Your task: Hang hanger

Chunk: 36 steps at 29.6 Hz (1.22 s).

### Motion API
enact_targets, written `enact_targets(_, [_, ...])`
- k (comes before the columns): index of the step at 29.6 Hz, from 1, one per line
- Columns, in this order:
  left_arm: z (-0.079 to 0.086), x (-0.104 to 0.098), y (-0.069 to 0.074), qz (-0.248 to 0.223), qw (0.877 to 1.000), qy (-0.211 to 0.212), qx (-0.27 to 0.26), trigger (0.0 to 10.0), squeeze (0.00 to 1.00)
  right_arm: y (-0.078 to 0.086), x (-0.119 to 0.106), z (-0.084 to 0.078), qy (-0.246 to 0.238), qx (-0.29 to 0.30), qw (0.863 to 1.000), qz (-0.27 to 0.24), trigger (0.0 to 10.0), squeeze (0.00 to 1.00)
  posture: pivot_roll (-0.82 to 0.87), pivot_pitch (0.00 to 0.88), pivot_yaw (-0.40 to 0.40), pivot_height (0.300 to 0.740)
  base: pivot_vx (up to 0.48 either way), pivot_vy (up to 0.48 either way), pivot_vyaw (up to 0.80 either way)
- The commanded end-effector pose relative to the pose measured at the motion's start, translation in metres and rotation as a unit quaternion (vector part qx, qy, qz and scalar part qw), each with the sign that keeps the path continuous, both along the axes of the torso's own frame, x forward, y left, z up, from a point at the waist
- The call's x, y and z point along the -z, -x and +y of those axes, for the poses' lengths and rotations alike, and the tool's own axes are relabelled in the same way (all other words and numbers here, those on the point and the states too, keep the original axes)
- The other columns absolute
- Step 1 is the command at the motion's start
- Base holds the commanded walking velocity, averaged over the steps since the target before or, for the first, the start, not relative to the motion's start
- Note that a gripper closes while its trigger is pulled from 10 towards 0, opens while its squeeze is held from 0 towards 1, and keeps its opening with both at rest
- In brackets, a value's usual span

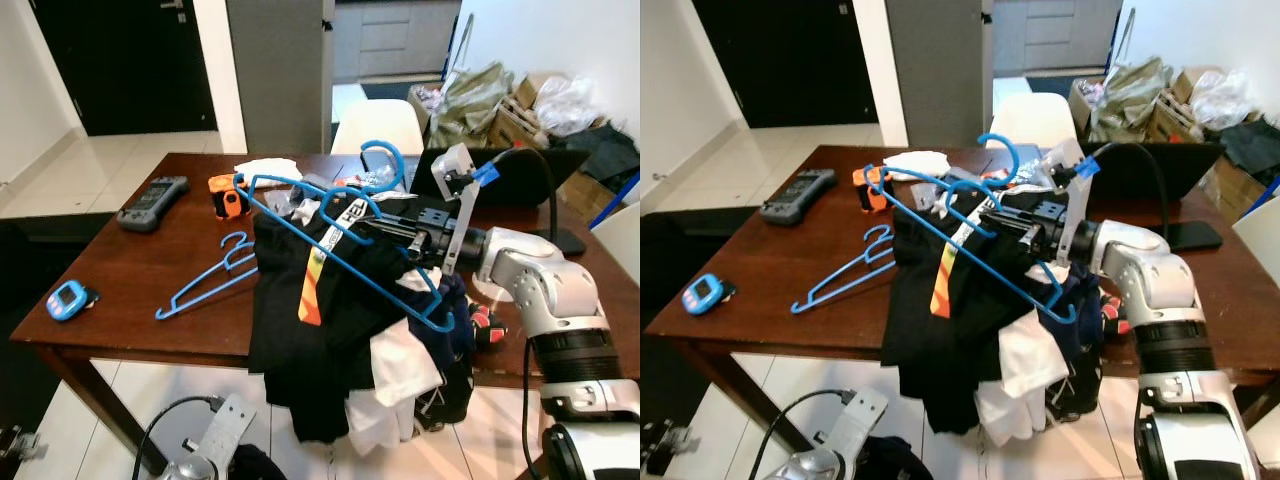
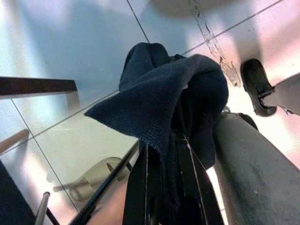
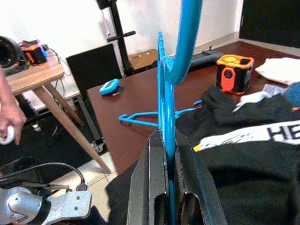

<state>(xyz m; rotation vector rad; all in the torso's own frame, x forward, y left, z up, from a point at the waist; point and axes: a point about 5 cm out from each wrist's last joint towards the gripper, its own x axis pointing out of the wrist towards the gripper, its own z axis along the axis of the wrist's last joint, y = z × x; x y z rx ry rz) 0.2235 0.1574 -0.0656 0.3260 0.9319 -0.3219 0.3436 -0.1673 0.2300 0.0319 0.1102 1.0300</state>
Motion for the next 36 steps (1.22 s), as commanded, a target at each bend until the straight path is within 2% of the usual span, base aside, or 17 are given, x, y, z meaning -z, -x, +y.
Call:
enact_targets(1, [0.004,-0.001,-0.001,0.001,1.000,-0.008,0.003,10.0,0.00,0.003,0.002,0.003,0.002,-0.012,1.000,0.003,10.0,0.00,0.01,0.000,0.022,0.740,-0.322,0.000,0.00])
enact_targets(3, [0.004,-0.001,-0.001,0.001,1.000,-0.008,0.004,10.0,0.00,0.004,0.005,0.002,0.003,-0.011,1.000,0.011,10.0,0.00,0.01,0.000,0.022,0.740,-0.341,0.000,0.00])
enact_targets(5, [0.004,-0.001,-0.001,0.003,1.000,-0.009,0.006,10.0,0.00,0.003,0.022,-0.003,0.011,0.014,0.999,0.036,10.0,0.00,0.01,0.000,0.021,0.740,-0.337,0.000,0.00])
enact_targets(7, [0.004,-0.001,-0.001,0.003,1.000,-0.009,0.006,10.0,0.00,0.003,0.022,-0.003,0.011,0.014,0.999,0.036,10.0,0.00,0.01,0.000,0.021,0.740,-0.337,0.000,0.00])
enact_targets(10, [0.004,-0.001,-0.001,0.003,1.000,-0.009,0.008,10.0,0.00,0.001,0.044,-0.012,0.047,0.058,0.995,0.059,10.0,0.00,0.01,0.000,0.022,0.740,-0.337,0.000,0.00])
enact_targets(13, [0.004,-0.001,-0.001,0.004,1.000,-0.009,0.009,10.0,0.00,0.000,0.052,-0.016,0.063,0.076,0.993,0.066,10.0,0.00,0.00,0.000,0.023,0.740,-0.340,0.000,0.00])
enact_targets(22, [0.004,-0.001,-0.001,0.003,1.000,-0.008,0.010,10.0,0.00,-0.002,0.065,-0.027,0.083,0.112,0.987,0.084,10.0,0.00,0.01,0.000,0.023,0.740,-0.338,0.000,0.00])
enact_targets(27, [0.004,-0.001,-0.002,0.003,1.000,-0.008,0.010,10.0,0.00,0.001,0.071,-0.032,0.076,0.112,0.986,0.095,10.0,0.00,0.01,0.000,0.023,0.740,-0.340,0.000,0.00])
enact_targets(31, [0.004,-0.001,-0.002,0.003,1.000,-0.009,0.013,10.0,0.00,0.000,0.082,-0.038,0.122,0.135,0.978,0.100,10.0,0.00,0.01,0.000,0.024,0.740,-0.349,0.000,0.00])
enact_targets(36, [0.004,-0.001,-0.002,0.003,1.000,-0.008,0.013,10.0,0.00,-0.003,0.088,-0.041,0.142,0.158,0.972,0.102,10.0,0.00,0.00,0.000,0.025,0.740,-0.353,0.000,0.00])
